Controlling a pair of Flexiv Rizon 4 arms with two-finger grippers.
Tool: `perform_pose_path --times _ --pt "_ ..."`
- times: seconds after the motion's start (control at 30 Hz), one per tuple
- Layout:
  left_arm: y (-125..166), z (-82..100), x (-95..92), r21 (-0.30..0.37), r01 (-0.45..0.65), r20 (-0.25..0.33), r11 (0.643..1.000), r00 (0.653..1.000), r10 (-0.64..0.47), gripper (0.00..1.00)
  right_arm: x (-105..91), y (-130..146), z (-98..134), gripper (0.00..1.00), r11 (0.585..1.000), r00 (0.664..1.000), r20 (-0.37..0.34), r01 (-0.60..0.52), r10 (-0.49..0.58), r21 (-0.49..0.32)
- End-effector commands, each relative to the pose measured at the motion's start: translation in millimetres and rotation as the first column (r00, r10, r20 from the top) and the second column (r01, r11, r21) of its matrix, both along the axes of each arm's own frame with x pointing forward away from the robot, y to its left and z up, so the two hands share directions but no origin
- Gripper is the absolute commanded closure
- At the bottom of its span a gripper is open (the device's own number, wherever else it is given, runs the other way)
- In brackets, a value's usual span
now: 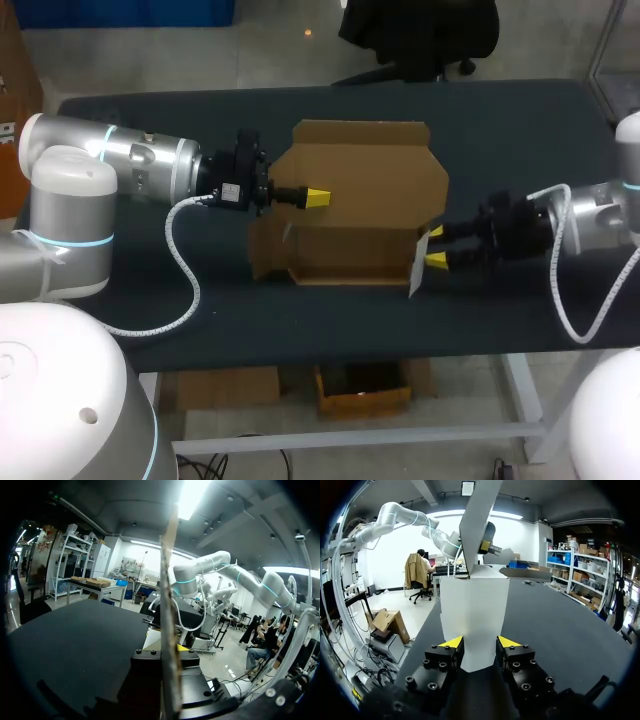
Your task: Assemble the packaging by folding the flat box into shape, placing the metal phone stand inside, and closing the box properly
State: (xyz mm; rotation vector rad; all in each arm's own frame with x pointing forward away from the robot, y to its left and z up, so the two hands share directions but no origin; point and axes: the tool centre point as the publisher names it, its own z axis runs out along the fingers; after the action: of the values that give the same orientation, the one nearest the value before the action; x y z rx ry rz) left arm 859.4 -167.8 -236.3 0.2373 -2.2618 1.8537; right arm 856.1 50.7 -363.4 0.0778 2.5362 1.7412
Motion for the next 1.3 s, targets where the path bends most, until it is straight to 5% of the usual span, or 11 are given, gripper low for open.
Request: perform_pose_path --times 0.03,1.3 --pt "0.3 -3.5 0.8 0.0 0.002 0.0 1.0 1.0 -0.002 1.0 -10.5 2.8 1.0 0.61 1.0 1.0 0.004 0.013 -0.013 -0.006" --pt "0.3 -3.5 0.8 0.0 0.002 0.0 1.0 1.0 -0.002 1.0 -8.0 19.0 -4.6 0.56 0.96 0.961 0.027 0.274 -0.276 0.063"
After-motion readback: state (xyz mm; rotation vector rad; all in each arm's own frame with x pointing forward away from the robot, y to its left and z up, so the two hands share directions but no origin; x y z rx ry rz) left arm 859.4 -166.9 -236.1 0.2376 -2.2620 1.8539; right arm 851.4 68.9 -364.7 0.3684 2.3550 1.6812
